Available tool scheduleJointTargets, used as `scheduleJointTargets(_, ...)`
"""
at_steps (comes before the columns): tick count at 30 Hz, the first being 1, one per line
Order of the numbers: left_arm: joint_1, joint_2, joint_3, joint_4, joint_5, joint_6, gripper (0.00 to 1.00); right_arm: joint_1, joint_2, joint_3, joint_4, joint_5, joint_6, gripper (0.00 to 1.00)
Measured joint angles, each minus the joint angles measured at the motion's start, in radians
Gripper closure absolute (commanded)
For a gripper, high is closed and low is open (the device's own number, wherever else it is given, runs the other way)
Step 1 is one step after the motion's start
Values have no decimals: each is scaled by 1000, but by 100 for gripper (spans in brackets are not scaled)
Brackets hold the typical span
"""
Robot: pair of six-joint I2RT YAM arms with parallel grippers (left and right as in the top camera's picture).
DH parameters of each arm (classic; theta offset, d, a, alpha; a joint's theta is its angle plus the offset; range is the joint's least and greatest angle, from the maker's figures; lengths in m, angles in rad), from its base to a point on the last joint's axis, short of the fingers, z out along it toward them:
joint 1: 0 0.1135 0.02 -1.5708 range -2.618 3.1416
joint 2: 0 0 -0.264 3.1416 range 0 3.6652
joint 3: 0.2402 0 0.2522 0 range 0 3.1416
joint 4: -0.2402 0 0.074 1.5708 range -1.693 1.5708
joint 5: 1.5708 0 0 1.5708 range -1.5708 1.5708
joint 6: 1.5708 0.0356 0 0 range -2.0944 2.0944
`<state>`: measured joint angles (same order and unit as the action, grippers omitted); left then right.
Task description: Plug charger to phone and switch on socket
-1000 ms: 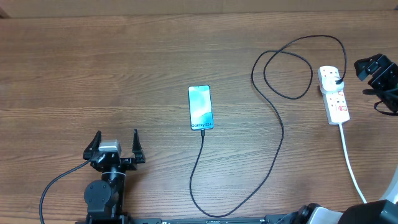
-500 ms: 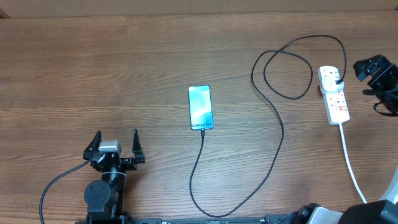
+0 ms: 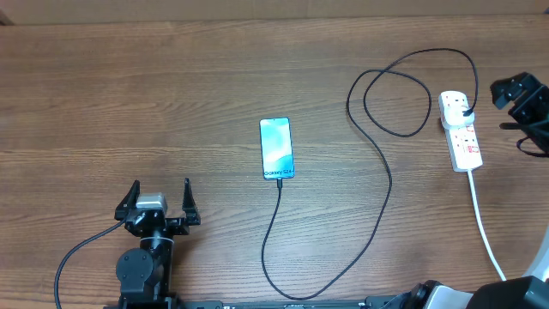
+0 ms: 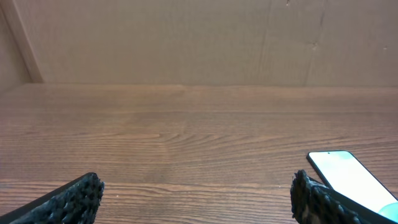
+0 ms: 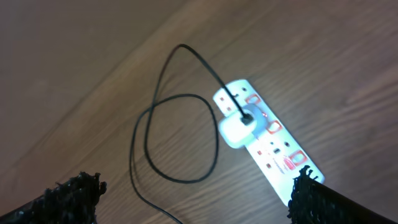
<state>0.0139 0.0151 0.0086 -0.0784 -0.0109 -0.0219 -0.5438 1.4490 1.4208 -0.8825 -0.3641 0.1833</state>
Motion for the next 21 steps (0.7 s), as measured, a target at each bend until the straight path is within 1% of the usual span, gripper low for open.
scheduleJointTargets(10,0,0,0,0,0,0,0,160,-78,-2,132,14,0,0)
scheduleJointTargets(21,0,0,0,0,0,0,0,333,-167,-9,232,130,0,0)
